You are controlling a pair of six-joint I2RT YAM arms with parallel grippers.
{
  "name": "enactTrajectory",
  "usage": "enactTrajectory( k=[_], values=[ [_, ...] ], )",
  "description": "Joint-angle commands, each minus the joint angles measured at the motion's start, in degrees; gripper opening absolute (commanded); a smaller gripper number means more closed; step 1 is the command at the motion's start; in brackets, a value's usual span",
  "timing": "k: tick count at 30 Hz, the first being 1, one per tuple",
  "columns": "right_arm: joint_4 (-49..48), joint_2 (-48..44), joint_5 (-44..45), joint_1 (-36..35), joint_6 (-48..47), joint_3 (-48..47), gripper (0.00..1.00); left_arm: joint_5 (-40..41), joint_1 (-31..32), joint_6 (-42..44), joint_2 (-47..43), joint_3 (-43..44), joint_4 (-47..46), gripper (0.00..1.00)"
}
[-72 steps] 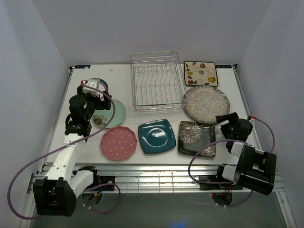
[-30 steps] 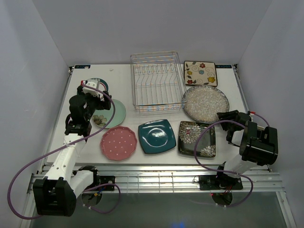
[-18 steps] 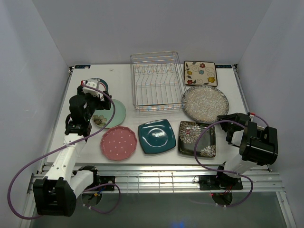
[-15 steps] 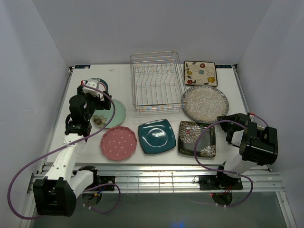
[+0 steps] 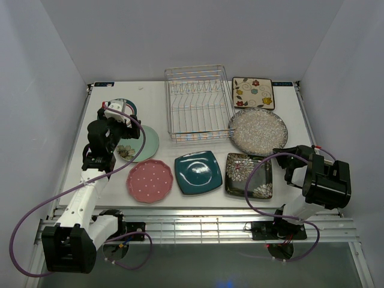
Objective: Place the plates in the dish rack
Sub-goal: Pick up the plate at the center of the board.
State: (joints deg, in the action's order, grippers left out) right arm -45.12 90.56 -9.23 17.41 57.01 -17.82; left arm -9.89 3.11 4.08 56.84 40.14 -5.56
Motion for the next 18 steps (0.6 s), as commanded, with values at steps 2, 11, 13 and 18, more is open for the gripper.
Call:
enactTrajectory(
  k=[2, 11, 13, 18],
  values=[
    [-2.25, -3.45, -1.40, -1.06, 0.38, 1.21, 0.08, -0.48, -0.04, 0.14, -1.12, 1.43, 0.55, 0.98],
    [0.73, -9.17, -0.44, -0.97, 0.91, 0.95, 0.08, -0.57, -0.04, 0.14, -1.29, 1.43, 0.64, 0.98],
    [2.14, -10.23, -0.08, -0.97, 0.73, 0.25, 0.08, -0.48, -0.04, 0.14, -1.29, 1.52, 0.64, 0.98],
    [3.90, -12.34, 0.53, -0.97, 0.38, -0.02, 0.08, -0.57, -0.04, 0.14, -1.21, 1.52, 0.73, 0.98]
  ],
)
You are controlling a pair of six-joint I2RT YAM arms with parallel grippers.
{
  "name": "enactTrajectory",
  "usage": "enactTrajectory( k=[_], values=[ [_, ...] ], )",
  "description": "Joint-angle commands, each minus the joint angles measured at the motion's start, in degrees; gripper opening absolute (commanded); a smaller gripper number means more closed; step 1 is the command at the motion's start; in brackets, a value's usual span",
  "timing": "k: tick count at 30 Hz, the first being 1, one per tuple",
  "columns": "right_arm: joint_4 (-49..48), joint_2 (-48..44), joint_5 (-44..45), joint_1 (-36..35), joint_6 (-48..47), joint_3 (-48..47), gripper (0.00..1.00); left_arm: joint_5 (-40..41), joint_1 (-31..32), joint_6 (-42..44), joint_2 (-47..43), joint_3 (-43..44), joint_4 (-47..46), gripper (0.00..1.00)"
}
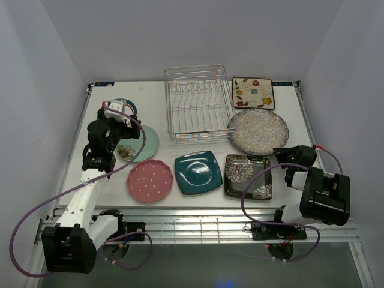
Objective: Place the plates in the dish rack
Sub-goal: Pick up the plate at the center of the board.
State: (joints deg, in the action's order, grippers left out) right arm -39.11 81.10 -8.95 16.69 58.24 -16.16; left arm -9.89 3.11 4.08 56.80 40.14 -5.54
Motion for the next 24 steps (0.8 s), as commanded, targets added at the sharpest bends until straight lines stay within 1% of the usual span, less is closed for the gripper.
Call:
enactTrajectory(
  k=[1, 11, 20, 23, 24],
  values=[
    [-1.85, -3.66, 0.34, -0.34, -0.85, -1.68, 0.08, -0.66, -0.04, 0.23, -1.25, 1.61, 0.71, 0.98],
    [3.87, -8.15, 1.48, -0.25, -1.64, -4.92, 0.08, -3.29, -0.04, 0.67, -0.54, 2.31, 1.58, 0.98],
    [7.82, -10.87, 2.53, -0.34, -2.07, -7.74, 0.08, -11.64, 0.05, 2.60, -1.77, 3.01, 2.73, 0.98],
    [11.15, -11.93, 4.20, -0.34, -3.13, -9.93, 0.08, -13.66, 0.22, 3.48, -1.60, 4.06, 3.69, 0.98],
    [13.60, -12.63, 5.68, -0.34, -3.48, -10.55, 0.08, -13.84, 0.49, 3.66, -1.51, 4.33, 3.87, 0.98]
  ],
)
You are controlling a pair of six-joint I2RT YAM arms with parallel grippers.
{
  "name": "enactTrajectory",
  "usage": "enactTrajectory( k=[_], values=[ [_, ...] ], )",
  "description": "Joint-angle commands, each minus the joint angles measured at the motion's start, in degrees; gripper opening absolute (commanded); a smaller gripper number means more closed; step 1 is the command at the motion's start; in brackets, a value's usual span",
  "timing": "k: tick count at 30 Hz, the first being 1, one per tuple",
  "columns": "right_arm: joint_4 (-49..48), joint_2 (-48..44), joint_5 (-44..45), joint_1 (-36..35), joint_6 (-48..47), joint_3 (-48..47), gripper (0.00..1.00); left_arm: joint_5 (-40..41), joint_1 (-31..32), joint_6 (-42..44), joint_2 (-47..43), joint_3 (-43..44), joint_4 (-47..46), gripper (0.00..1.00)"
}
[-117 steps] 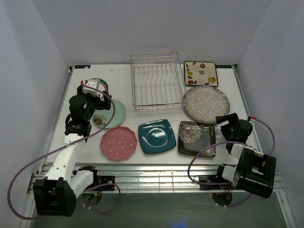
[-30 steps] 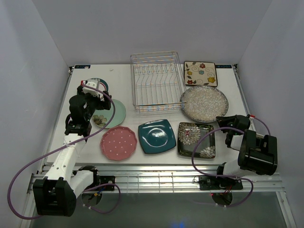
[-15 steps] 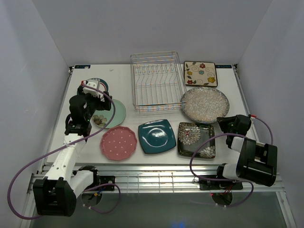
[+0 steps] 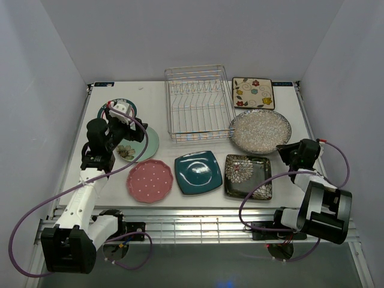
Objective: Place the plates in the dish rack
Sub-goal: Pick up the plate at the center of the board.
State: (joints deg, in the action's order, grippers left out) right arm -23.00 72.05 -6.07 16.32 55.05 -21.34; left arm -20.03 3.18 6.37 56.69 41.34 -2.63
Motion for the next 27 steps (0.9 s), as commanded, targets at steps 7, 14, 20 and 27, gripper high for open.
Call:
enactTrajectory(
  k=[7, 14, 20, 27],
  values=[
    [-0.37, -4.47, 4.83, 0.47, -1.52, -7.22, 0.08, -5.89, 1.65, 2.76, -0.52, 4.01, 2.28, 0.98],
    [1.20, -5.43, 5.36, 0.65, -1.61, -8.80, 0.08, -4.23, 6.48, 6.71, 0.79, 7.08, 7.29, 0.98],
    [4.72, -7.45, 5.71, 0.65, -2.22, -11.44, 0.08, -4.31, 15.53, 11.99, 2.11, 8.75, 9.84, 0.98],
    [9.46, -9.56, 6.67, 0.65, -2.75, -15.30, 0.08, -9.23, 21.16, 19.02, 6.77, 12.27, 11.07, 0.98]
  ],
)
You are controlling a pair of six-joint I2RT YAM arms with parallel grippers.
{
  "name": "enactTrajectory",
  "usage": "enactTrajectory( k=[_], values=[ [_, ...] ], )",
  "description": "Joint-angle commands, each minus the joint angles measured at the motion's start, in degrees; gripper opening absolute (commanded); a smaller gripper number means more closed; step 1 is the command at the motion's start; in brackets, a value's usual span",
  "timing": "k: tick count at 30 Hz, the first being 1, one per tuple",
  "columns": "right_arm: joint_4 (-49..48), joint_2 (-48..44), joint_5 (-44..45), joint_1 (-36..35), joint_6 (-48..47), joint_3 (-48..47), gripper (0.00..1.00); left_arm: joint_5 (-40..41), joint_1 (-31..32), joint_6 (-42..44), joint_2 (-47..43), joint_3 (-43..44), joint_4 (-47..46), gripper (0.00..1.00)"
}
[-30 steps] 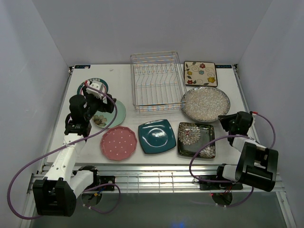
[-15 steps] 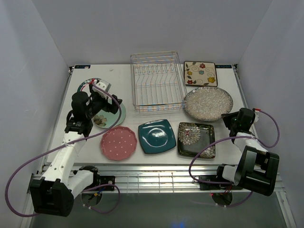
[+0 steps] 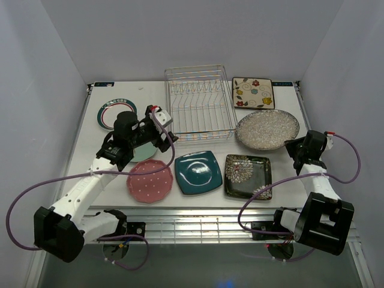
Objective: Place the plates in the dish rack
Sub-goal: Pick up the plate at the center of the board.
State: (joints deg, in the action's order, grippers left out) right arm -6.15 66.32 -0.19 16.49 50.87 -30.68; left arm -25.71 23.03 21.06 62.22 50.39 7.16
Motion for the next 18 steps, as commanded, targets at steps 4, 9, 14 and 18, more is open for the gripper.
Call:
enactTrajectory(
  k=[4, 9, 14, 18],
  values=[
    [-5.19, -4.10, 1.59, 0.47, 1.16, -8.08, 0.08, -5.49, 4.39, 8.02, 4.22, 5.94, 1.45, 0.98],
    [-3.52, -5.32, 1.68, 0.38, 0.98, -9.31, 0.08, 5.55, 14.82, 13.03, 10.80, 10.86, 1.54, 0.98],
    [-1.41, -6.82, 2.21, 0.38, 0.72, -10.89, 0.08, 11.47, 20.82, 13.93, 18.37, 15.17, 0.40, 0.98],
    [-0.62, -7.35, 1.86, 0.21, 0.54, -11.86, 0.08, 12.34, 24.15, 16.01, 23.47, 17.55, -2.14, 0.98]
  ],
)
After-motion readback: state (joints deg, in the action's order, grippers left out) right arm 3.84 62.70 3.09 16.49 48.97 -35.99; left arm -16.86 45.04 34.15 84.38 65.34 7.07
